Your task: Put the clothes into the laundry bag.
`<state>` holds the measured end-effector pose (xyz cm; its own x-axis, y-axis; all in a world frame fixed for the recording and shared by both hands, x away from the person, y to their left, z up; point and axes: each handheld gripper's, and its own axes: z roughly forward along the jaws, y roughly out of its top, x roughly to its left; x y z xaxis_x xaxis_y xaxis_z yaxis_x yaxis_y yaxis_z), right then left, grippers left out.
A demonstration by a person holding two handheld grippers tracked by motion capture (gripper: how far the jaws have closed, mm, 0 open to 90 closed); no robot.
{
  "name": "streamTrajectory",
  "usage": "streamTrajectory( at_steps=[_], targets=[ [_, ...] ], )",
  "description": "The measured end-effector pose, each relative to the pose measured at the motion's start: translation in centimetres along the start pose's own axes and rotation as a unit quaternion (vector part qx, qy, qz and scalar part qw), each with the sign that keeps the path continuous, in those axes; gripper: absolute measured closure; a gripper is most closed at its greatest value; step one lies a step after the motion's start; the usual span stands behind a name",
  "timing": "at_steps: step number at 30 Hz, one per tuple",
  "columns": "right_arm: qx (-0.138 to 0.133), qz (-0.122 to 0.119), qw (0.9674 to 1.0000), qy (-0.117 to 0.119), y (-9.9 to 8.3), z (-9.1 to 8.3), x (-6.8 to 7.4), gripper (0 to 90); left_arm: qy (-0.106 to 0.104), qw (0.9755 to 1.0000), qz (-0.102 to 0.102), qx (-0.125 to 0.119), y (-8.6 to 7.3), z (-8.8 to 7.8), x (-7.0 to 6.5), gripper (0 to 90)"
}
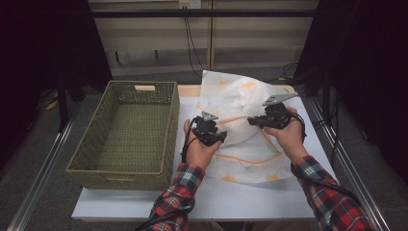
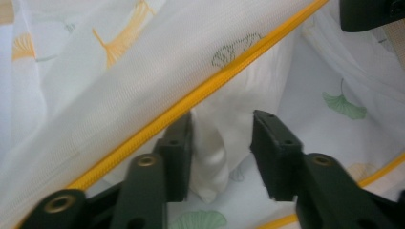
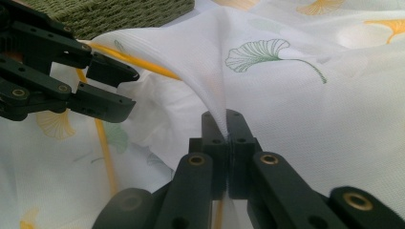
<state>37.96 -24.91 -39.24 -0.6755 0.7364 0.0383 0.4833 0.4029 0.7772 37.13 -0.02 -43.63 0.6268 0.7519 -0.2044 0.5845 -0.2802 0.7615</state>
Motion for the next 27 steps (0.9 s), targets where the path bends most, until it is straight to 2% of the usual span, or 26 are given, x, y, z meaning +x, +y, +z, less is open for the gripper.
streamTrajectory(
  at_steps=[5,10,12,16,17,18,19,21,26,27],
  targets=[
    [0.002,0.003,1.0,-0.001,-0.1,0.0,0.0,89.1,-0.014,0.9997,-0.013,0.018,-0.3,0.2,0.0,83.0],
    [-0.001,-0.001,1.0,0.001,-0.2,0.1,0.0,89.1,-0.033,0.9991,-0.008,0.024,-0.9,0.9,-0.4,85.8],
    [-0.002,-0.001,1.0,0.001,-0.2,0.0,0.0,89.2,-0.033,0.999,-0.004,0.03,-1.2,1.4,-0.4,86.9],
    [-0.001,0.001,1.0,0.0,-0.3,-0.2,0.0,89.1,-0.023,0.9991,0.001,0.036,-1.8,2.5,-0.3,90.0],
    [-0.002,0.0,1.0,0.001,-0.3,-0.2,0.0,89.1,-0.016,0.9991,0.01,0.039,-1.9,2.7,-0.2,90.0],
    [-0.003,-0.001,1.0,0.002,-0.3,-0.2,-0.1,89.1,-0.011,0.9992,0.005,0.037,-2.1,3.0,-0.2,90.0],
    [-0.003,-0.001,1.0,-0.001,-0.4,-0.2,-0.1,89.2,-0.01,0.9987,0.017,0.046,-2.2,3.3,0.0,90.0],
    [-0.003,0.003,1.0,0.001,-0.5,-0.2,-0.1,89.1,0.006,0.9985,0.03,0.047,-2.4,3.7,0.1,90.0],
    [-0.005,0.002,1.0,0.003,-0.8,-0.3,-0.2,89.2,0.015,0.9988,0.027,0.038,-2.6,4.5,0.7,90.0],
    [-0.005,0.002,1.0,0.004,-0.8,-0.3,-0.3,89.1,0.021,0.9984,0.034,0.04,-2.5,4.5,0.8,90.0]
  ],
)
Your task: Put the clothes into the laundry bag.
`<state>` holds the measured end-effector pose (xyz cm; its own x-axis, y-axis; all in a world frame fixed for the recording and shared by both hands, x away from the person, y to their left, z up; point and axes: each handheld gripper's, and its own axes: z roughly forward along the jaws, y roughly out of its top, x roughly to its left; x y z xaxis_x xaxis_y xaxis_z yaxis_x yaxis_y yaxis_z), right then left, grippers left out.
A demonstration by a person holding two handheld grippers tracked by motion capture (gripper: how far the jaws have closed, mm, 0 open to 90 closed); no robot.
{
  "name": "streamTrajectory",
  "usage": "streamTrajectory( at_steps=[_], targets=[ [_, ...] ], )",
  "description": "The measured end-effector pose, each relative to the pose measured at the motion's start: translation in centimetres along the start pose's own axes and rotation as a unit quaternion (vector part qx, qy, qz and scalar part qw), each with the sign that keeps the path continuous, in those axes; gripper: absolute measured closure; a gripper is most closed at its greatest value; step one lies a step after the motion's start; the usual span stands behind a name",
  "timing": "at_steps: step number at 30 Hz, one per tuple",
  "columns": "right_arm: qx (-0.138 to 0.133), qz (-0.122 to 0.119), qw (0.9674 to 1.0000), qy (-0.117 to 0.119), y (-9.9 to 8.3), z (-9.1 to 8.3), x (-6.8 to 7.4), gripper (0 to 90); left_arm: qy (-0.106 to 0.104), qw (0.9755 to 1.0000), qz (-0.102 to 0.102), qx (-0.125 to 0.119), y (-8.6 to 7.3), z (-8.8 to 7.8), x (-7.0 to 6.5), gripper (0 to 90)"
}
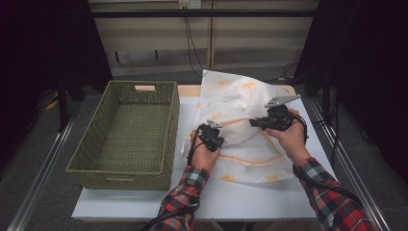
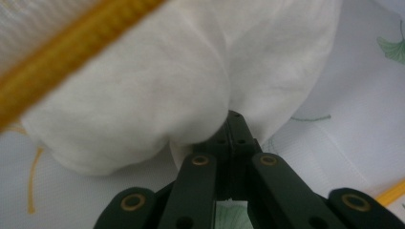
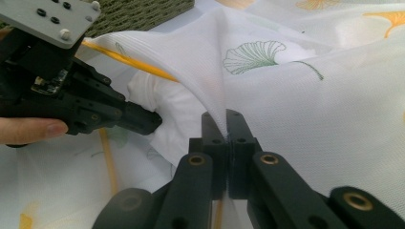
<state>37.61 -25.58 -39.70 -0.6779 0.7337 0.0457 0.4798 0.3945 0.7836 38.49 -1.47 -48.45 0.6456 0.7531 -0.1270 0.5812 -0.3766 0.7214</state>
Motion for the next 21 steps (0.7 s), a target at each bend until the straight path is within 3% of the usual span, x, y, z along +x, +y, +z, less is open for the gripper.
streamTrajectory(
  at_steps=[4,9,15,17,20,21],
  targets=[
    [-0.002,0.0,1.0,0.004,0.0,-0.2,-0.1,89.1,0.023,0.9997,0.0,-0.01,0.2,0.4,0.4,90.0],
    [-0.002,-0.001,1.0,0.006,-0.1,-0.4,-0.2,89.2,0.039,0.9983,-0.001,-0.044,0.5,0.3,0.9,90.0],
    [-0.003,0.001,1.0,0.007,-0.4,-0.3,-0.2,89.1,0.017,0.9988,-0.02,-0.041,0.6,-0.1,0.6,88.0],
    [0.0,0.002,1.0,0.007,-0.4,-0.2,-0.1,89.0,0.006,0.9983,-0.036,-0.044,0.7,-0.3,0.4,84.9],
    [0.002,-0.002,0.9999,0.011,-0.4,-0.1,0.0,88.9,0.002,0.999,-0.026,-0.035,0.8,-0.8,0.2,78.6],
    [0.004,-0.003,0.9999,0.012,-0.4,0.0,0.1,88.9,-0.004,0.9987,-0.032,-0.04,0.8,-1.0,0.0,76.4]
  ],
)
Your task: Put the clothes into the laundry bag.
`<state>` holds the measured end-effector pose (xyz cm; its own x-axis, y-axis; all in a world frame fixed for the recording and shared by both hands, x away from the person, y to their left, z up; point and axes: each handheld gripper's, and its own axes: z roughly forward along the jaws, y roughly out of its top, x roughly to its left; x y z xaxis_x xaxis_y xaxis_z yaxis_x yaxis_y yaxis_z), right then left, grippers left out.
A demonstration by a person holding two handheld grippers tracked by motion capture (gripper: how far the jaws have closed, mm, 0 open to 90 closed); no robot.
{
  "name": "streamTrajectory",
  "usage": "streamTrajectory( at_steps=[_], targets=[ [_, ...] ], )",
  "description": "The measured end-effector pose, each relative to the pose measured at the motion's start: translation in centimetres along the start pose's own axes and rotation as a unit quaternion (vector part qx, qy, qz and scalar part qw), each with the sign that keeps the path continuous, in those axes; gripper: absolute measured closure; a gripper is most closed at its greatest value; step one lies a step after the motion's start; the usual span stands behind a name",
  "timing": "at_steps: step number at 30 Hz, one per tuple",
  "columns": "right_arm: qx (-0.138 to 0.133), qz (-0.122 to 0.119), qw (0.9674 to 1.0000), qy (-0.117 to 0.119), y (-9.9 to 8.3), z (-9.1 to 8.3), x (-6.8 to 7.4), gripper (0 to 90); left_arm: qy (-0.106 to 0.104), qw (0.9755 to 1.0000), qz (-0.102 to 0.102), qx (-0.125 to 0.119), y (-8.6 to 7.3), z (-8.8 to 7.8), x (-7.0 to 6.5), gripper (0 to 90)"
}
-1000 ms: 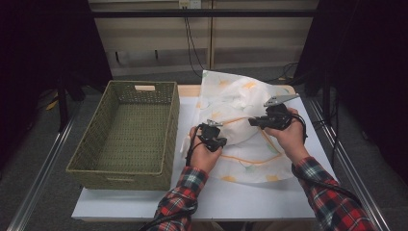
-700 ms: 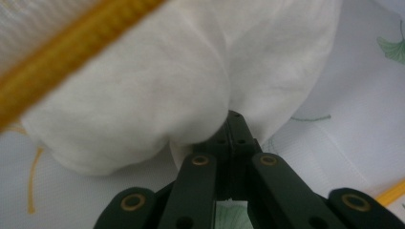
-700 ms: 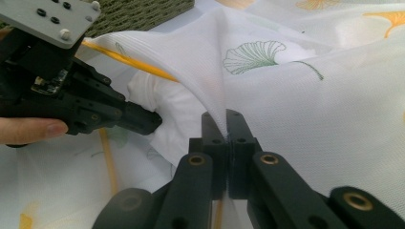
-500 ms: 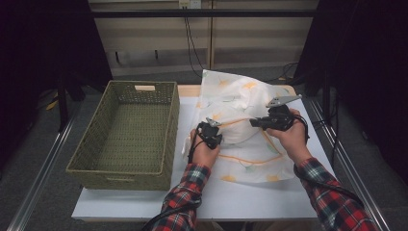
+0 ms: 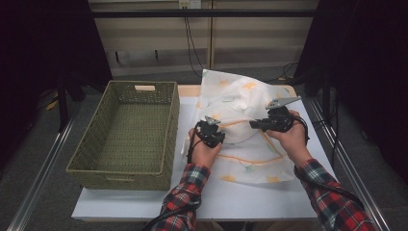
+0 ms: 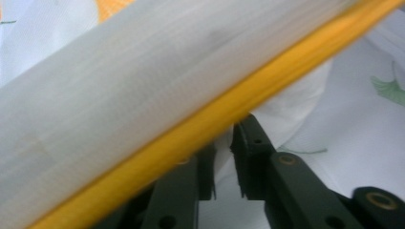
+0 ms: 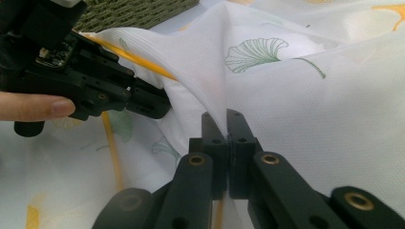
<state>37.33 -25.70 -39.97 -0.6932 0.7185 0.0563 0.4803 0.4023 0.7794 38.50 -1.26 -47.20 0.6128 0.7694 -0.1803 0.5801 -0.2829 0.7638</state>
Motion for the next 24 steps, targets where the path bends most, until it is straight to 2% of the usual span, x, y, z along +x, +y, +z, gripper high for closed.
streamTrajectory(
  at_steps=[2,5,8,14,15,16,20,24],
  targets=[
    [-0.002,0.0,1.0,0.0,0.1,0.0,0.1,88.8,-0.011,0.9999,0.0,-0.004,0.0,-0.3,-0.2,70.8],
    [-0.003,0.0,1.0,-0.003,0.2,-0.1,0.2,88.5,-0.021,0.9995,0.017,-0.016,0.0,-0.9,-0.6,61.9],
    [-0.003,-0.005,1.0,-0.003,0.4,-0.1,0.4,88.4,-0.024,0.9991,0.027,-0.021,-0.1,-1.5,-0.9,51.5],
    [-0.002,-0.008,0.9999,-0.006,0.6,-0.2,0.8,88.3,-0.03,0.9973,0.045,-0.049,-0.2,-3.1,-1.4,31.3],
    [-0.002,-0.007,1.0,-0.005,0.6,-0.2,0.8,88.2,-0.024,0.9972,0.051,-0.049,-0.3,-3.4,-1.3,29.4],
    [-0.002,-0.006,1.0,-0.006,0.6,-0.2,0.8,88.1,-0.027,0.9972,0.046,-0.053,-0.4,-3.6,-1.3,27.4],
    [0.0,-0.01,0.9999,-0.001,0.7,-0.1,1.1,87.9,-0.032,0.9968,0.047,-0.057,-1.1,-4.6,-1.2,22.5],
    [0.004,-0.018,0.9998,0.004,0.7,0.0,1.6,87.8,-0.032,0.9963,0.057,-0.057,-2.0,-5.4,-1.2,20.8]
  ],
)
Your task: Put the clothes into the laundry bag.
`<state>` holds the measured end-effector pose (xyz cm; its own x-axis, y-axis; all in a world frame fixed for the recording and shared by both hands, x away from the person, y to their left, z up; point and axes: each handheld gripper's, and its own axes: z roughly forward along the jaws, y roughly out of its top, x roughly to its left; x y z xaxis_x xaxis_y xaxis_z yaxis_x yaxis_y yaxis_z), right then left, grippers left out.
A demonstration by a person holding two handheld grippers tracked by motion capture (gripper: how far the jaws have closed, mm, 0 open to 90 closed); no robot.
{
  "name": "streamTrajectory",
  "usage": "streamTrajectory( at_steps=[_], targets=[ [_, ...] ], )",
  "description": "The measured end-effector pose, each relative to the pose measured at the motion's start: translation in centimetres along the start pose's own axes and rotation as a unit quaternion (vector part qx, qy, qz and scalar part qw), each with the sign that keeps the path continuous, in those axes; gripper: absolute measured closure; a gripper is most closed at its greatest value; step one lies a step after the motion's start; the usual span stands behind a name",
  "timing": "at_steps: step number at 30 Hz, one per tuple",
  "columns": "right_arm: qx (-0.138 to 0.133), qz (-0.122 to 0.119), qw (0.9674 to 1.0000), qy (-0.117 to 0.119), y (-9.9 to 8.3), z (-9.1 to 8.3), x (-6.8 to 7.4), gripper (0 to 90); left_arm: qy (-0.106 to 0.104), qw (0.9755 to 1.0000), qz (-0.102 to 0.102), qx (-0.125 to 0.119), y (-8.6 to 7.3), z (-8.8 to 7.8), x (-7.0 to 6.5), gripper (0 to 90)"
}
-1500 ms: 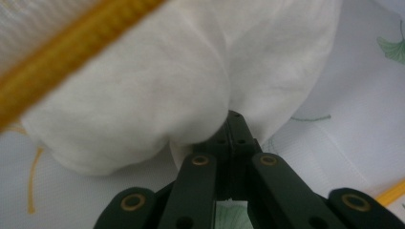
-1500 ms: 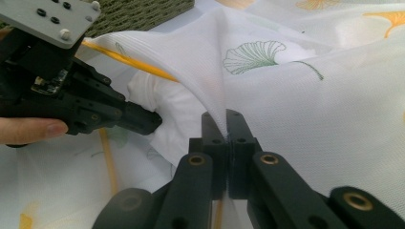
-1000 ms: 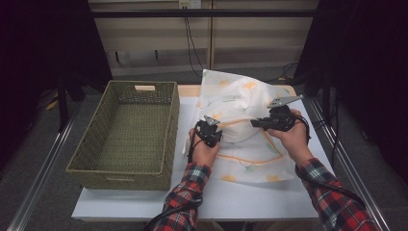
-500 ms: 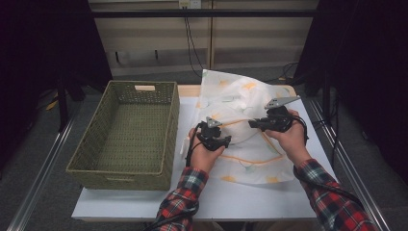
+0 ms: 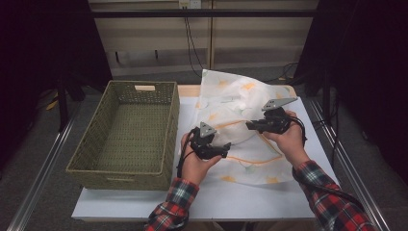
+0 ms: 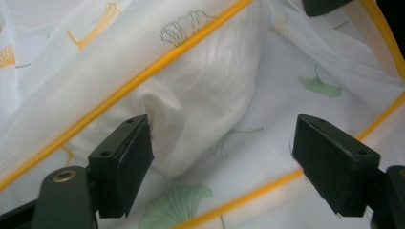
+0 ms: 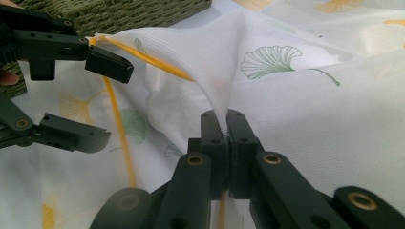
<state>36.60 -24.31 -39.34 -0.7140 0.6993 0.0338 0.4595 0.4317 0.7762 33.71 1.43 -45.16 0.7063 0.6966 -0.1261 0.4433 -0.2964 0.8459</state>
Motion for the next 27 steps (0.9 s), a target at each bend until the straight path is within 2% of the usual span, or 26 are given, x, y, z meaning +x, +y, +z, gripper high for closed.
streamTrajectory(
  at_steps=[4,8,10,15,20,23,27],
  targets=[
    [-0.001,-0.002,1.0,-0.002,-0.1,0.1,0.2,87.8,-0.007,1.0,0.0,-0.004,-0.5,-0.5,-0.2,19.2],
    [-0.002,-0.007,1.0,0.001,0.0,0.1,0.5,87.8,-0.01,0.9998,0.013,-0.006,-0.7,-1.1,-0.4,18.2],
    [-0.003,-0.011,0.9999,0.006,0.0,0.1,0.7,87.8,-0.011,0.9998,0.007,-0.013,-0.8,-1.4,-0.5,17.5],
    [-0.002,-0.016,0.9999,0.007,-0.4,0.1,1.1,87.6,-0.001,0.9998,0.011,-0.015,-0.9,-1.9,-0.3,15.8],
    [-0.001,-0.018,0.9998,0.011,-0.7,0.0,1.5,87.6,0.001,0.9998,0.006,-0.02,-1.3,-2.2,-0.1,12.4],
    [-0.003,-0.021,0.9998,0.008,-0.7,-0.1,1.7,87.7,-0.003,0.9996,0.013,-0.024,-1.2,-2.3,-0.2,11.3],
    [-0.003,-0.022,0.9997,0.005,-0.9,0.0,1.9,87.7,-0.007,0.9995,0.012,-0.029,-1.2,-2.4,-0.3,9.7]
  ],
)
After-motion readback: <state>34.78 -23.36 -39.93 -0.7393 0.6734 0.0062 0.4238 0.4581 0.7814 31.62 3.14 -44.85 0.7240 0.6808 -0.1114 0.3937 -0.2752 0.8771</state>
